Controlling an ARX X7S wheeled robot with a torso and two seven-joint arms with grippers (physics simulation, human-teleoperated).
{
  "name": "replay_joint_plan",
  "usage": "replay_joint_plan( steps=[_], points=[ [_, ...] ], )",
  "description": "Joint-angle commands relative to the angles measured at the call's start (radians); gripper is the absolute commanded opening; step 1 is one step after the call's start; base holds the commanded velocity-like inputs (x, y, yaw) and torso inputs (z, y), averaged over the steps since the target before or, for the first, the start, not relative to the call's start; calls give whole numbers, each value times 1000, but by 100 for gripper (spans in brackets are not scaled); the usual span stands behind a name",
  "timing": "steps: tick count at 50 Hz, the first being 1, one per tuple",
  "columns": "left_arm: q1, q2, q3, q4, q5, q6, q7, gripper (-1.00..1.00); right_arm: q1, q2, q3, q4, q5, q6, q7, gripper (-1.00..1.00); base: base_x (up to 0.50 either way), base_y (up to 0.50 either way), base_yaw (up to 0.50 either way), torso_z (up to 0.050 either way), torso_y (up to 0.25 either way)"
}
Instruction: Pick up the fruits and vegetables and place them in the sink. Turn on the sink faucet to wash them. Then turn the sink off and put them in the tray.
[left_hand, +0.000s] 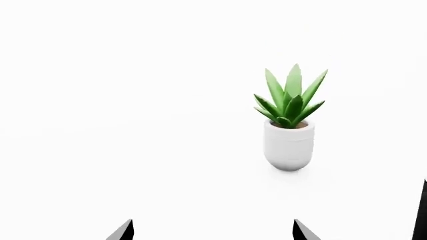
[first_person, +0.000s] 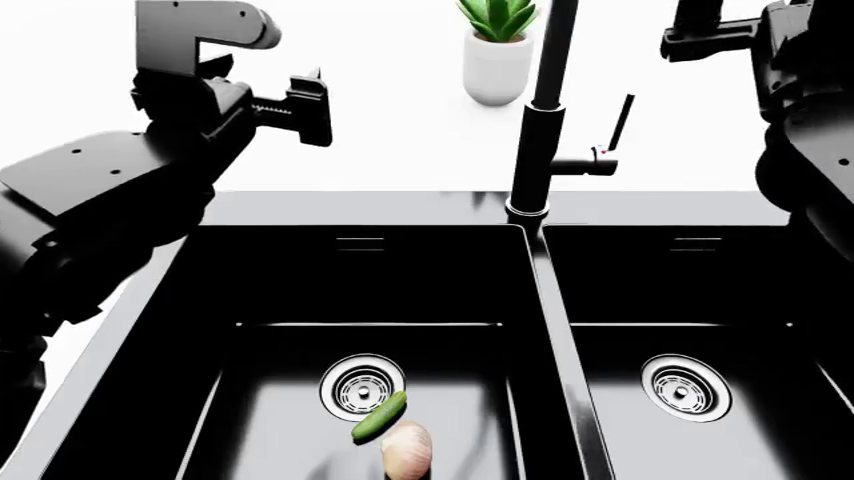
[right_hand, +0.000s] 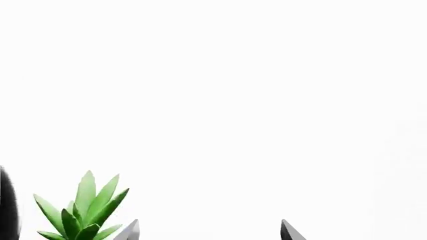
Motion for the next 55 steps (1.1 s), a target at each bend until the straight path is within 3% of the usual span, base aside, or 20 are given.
replay_joint_plan(
  steps=[1, 12, 22, 30, 38, 55],
  points=[
    [-14, 19, -9, -41, 15, 42, 49, 100, 2, -92, -10, 294, 59, 18, -150, 100, 0, 0, 0, 0, 0],
    [8, -15, -20, 22, -19, 16, 23, 100, 36, -229, 44, 535, 81, -124, -285, 100, 0, 0, 0, 0, 0],
    [24, -25, -23, 41, -29, 16, 20, 100, 53, -279, 56, 608, 123, -87, -374, 100, 0, 0, 0, 0, 0],
    [25, -38, -19, 70, -22, 18, 27, 100, 83, -355, 56, 786, 140, -56, -495, 100, 0, 0, 0, 0, 0],
    [18, -49, -6, 92, -14, 5, 38, 100, 144, -426, 55, 950, 120, -103, -582, 100, 0, 0, 0, 0, -245],
    [-17, -36, -3, 49, -37, -47, 33, 100, 154, -441, 108, 960, 67, -101, -596, 100, 0, 0, 0, 0, -50]
  ],
)
